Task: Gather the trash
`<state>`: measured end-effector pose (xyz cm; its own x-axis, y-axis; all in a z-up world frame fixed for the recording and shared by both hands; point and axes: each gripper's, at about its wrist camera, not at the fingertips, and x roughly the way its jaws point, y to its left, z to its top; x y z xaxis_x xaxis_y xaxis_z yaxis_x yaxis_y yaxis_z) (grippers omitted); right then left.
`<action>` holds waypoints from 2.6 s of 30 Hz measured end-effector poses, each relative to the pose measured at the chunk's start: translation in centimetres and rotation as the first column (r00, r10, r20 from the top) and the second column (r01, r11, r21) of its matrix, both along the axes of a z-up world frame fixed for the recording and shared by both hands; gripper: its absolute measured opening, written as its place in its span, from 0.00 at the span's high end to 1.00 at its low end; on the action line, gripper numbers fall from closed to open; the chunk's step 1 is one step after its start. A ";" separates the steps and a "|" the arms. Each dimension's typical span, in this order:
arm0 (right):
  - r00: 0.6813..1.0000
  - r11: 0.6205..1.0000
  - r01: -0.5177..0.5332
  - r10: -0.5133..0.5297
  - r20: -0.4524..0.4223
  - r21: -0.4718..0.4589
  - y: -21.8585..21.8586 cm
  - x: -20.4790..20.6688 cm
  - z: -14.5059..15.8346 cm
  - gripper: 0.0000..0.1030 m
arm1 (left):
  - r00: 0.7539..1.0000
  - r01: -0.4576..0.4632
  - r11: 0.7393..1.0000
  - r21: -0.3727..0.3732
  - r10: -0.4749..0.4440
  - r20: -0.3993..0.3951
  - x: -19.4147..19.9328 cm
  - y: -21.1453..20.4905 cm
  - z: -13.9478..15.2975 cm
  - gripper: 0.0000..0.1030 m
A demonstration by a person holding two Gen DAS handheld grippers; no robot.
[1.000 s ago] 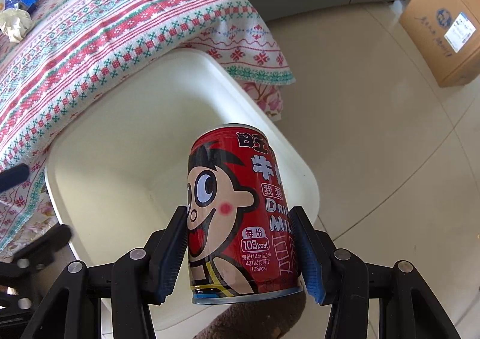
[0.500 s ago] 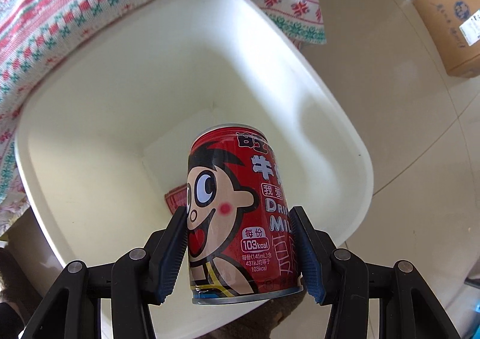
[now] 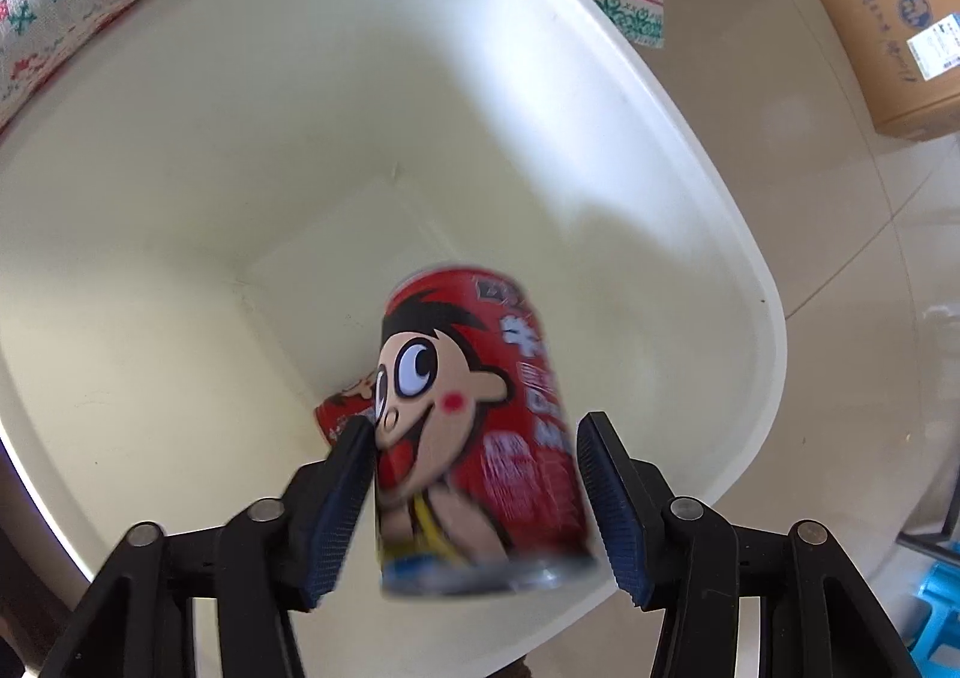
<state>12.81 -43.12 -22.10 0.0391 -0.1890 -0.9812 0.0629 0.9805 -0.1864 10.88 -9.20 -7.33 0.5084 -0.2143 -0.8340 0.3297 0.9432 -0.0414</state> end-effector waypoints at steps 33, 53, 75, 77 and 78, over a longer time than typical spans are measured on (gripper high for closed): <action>0.835 0.918 -0.358 0.233 0.498 0.172 21.5 3.0 16.9 0.14 | 0.724 -0.687 0.725 -0.053 0.677 -0.133 5.4 26.7 -1.4 0.00; 0.863 0.921 -0.319 0.185 0.470 0.223 16.6 4.0 16.3 0.14 | 0.301 -0.945 0.307 0.111 0.951 -0.062 15.5 24.1 -6.3 0.00; 0.861 0.884 -0.350 0.172 0.479 0.310 18.5 1.4 17.2 0.14 | 0.739 -0.667 0.744 0.038 0.668 -0.091 6.1 23.2 -5.0 0.00; 0.853 0.879 -0.369 0.190 0.486 0.302 19.4 1.0 17.4 0.14 | 0.713 -0.696 0.718 0.036 0.696 -0.083 5.4 23.2 -4.4 0.00; 0.848 0.878 -0.377 0.198 0.491 0.296 19.8 0.8 17.5 0.14 | 0.697 -0.712 0.701 0.039 0.712 -0.079 5.3 23.2 -4.1 0.00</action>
<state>13.62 -23.28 -4.65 0.4697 0.2697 -0.8406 -0.2464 0.9544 0.1685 16.21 13.96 -11.47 0.4379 0.1878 -0.8792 -0.4450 0.8950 -0.0304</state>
